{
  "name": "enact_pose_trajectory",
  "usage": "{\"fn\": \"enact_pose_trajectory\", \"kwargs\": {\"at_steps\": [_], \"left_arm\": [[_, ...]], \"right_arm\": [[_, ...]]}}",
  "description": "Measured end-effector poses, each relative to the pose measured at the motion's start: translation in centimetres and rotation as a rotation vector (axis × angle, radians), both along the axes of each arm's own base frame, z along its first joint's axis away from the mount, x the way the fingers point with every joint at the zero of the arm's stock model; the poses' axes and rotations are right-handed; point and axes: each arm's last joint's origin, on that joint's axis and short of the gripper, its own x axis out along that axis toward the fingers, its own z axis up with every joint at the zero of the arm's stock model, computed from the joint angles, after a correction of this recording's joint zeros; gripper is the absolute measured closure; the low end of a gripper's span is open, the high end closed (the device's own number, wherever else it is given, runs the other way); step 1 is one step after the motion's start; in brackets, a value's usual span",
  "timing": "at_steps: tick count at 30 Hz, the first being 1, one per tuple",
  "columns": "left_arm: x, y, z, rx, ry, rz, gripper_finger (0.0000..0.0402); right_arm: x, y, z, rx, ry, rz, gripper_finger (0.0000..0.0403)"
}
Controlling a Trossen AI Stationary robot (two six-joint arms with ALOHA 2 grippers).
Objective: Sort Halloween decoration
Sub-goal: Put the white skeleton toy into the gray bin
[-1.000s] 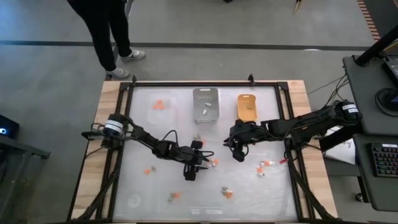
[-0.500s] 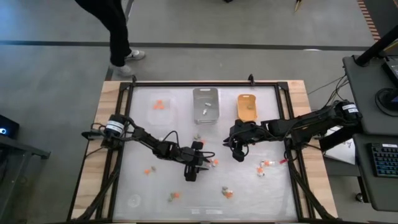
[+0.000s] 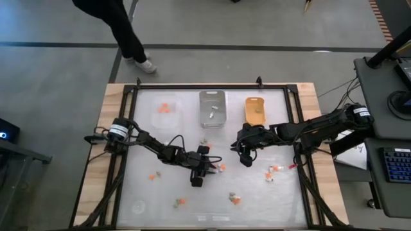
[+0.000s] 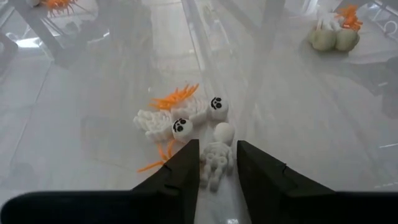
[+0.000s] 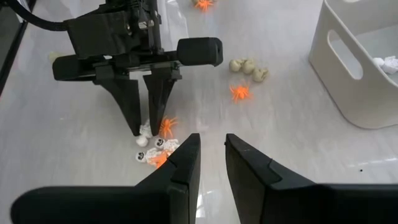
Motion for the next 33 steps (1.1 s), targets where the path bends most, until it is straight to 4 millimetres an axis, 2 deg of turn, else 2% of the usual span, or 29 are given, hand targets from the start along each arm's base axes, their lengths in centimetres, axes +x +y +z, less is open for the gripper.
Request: {"fn": "enact_pose_trajectory", "kwargs": {"at_steps": [13,28,33], "left_arm": [[-0.1,-0.3,0.3,-0.009,-0.007,-0.006,0.0327],[-0.2,-0.3,2.5,-0.037,-0.049,0.008,0.0327],[-0.5,0.4,4.3,-0.019,-0.06,0.018,0.0327]], "right_arm": [[0.0,0.0,0.0,0.0,0.0,0.0,0.0337],[0.0,0.0,0.0,0.001,-0.001,0.0,0.0337],[0.0,0.0,0.0,0.001,-0.005,0.0,0.0337]]}}
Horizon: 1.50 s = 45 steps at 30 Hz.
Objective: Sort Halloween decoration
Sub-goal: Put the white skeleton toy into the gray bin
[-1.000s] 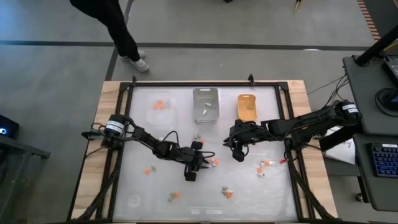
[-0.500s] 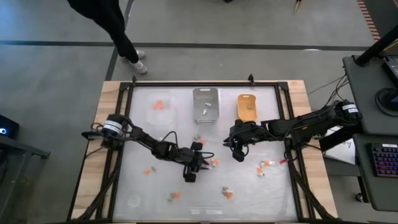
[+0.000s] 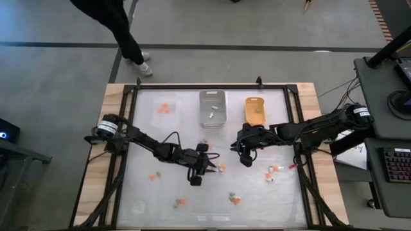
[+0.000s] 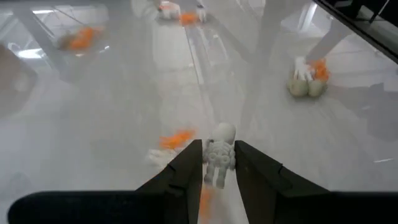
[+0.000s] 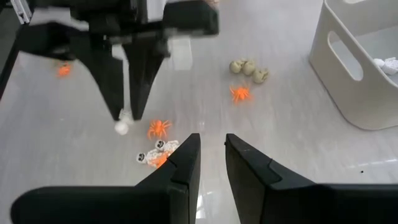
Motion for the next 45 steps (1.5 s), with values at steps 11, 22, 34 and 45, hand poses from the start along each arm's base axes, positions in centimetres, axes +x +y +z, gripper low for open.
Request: {"fn": "enact_pose_trajectory", "kwargs": {"at_steps": [11,22,34,45], "left_arm": [[-1.8,7.0,6.5,0.127,-0.051,0.212,0.0327],[-3.8,19.0,8.1,0.082,-0.048,0.595,0.0327],[-2.2,24.2,7.5,0.01,0.09,0.605,0.0327],[-0.9,25.1,7.2,-0.034,0.17,0.634,0.0327]], "right_arm": [[0.1,0.0,0.1,-0.008,-0.021,-0.014,0.0337],[0.2,-0.3,0.2,-0.059,-0.037,-0.08,0.0337],[0.1,-1.3,0.5,-0.383,-0.042,-0.272,0.0337],[0.3,-3.3,2.4,-0.454,-0.164,-0.405,0.0337]]}}
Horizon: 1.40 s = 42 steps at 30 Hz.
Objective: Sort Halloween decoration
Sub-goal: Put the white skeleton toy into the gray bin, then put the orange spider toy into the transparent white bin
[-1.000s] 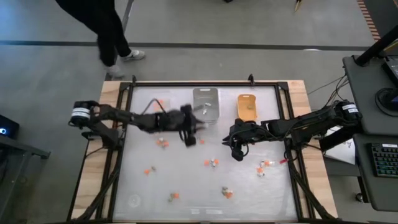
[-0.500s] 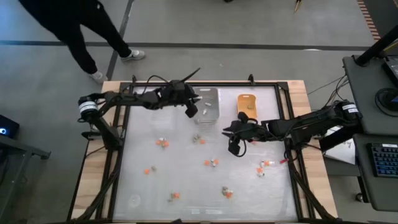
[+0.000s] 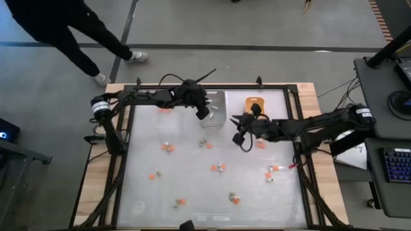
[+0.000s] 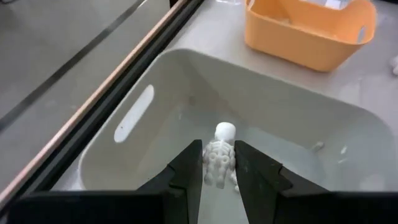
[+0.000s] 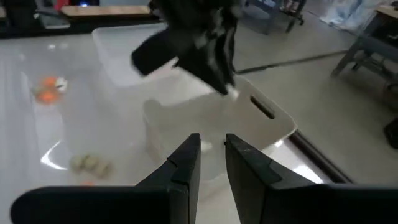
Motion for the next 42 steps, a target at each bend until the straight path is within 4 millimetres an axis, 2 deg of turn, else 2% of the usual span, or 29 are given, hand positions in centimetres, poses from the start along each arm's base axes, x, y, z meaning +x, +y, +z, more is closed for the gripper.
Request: {"fn": "enact_pose_trajectory", "kwargs": {"at_steps": [3,10,18,22,27,31,34,38,42], "left_arm": [[0.1,0.1,-0.5,-0.001,0.015,0.013,0.0327],[0.2,0.6,-2.5,0.056,0.116,0.115,0.0322],[0.1,0.5,-2.0,0.06,0.102,0.116,0.0262],[-0.2,-0.3,-1.0,-0.013,0.078,0.085,0.0238],[-0.3,-3.4,2.0,-0.058,-0.004,-0.011,0.0233],[-0.4,-7.1,4.3,-0.038,-0.071,-0.106,0.0236],[-0.7,-10.1,5.6,-0.018,-0.131,-0.183,0.024],[-1.3,-13.9,6.5,0.011,-0.163,-0.253,0.0243],[-2.2,-16.8,6.5,0.034,-0.2,-0.305,0.0244]], "right_arm": [[0.1,-0.3,0.2,0.042,-0.043,-0.002,0.0337],[0.3,0.1,0.1,0.268,-0.125,0.066,0.0337],[0.2,0.2,0.2,0.352,-0.153,0.069,0.0337],[0.2,0.3,0.2,0.431,-0.189,0.044,0.0337],[0.2,0.7,0.0,0.669,-0.205,0.096,0.0337],[0.0,1.2,-0.5,0.871,-0.149,0.132,0.0337],[-0.4,1.6,-1.2,0.941,-0.077,0.085,0.0337],[-1.3,1.6,-2.4,1.003,0.039,-0.039,0.0337],[-2.1,1.5,-3.2,1.022,0.133,-0.136,0.0337]]}}
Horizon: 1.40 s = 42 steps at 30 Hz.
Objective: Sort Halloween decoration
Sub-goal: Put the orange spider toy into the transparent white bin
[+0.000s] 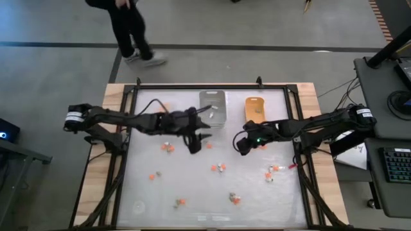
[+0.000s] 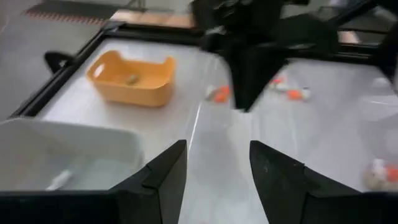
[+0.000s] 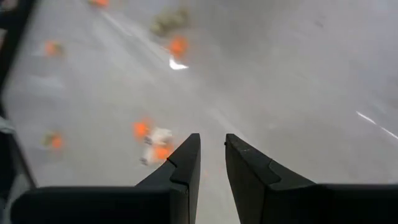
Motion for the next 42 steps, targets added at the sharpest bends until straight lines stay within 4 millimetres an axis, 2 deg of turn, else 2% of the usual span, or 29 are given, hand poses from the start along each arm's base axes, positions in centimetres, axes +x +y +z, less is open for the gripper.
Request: {"fn": "enact_pose_trajectory", "kwargs": {"at_steps": [4,8,17,25,33,38,42], "left_arm": [[-1.1,-1.9,-0.5,-0.008,-0.065,-0.046,0.0244],[-2.5,-2.9,-1.2,-0.043,-0.128,-0.068,0.0244],[-4.9,-3.1,-1.9,-0.159,-0.213,-0.045,0.0244],[-4.6,-3.0,-1.9,-0.1,-0.204,-0.044,0.0244],[-4.0,-3.1,-1.1,-0.036,-0.223,-0.066,0.0244],[-4.0,-2.9,-1.1,0.01,-0.221,-0.032,0.0244],[-4.0,-2.7,-1.3,0.025,-0.212,-0.014,0.0244]], "right_arm": [[-0.7,-0.1,-0.5,0.012,0.088,-0.024,0.0337],[-1.6,-0.1,-1.1,0.026,0.2,-0.059,0.0337],[-3.9,-0.2,-2.0,0.057,0.458,-0.163,0.0337],[-5.4,-0.4,-2.2,0.043,0.608,-0.25,0.0337],[-5.1,-0.5,-2.5,-0.014,0.601,-0.207,0.0335],[-4.3,-0.4,-3.2,-0.015,0.597,-0.176,0.031],[-3.8,-0.4,-3.8,-0.027,0.61,-0.143,0.0305]]}}
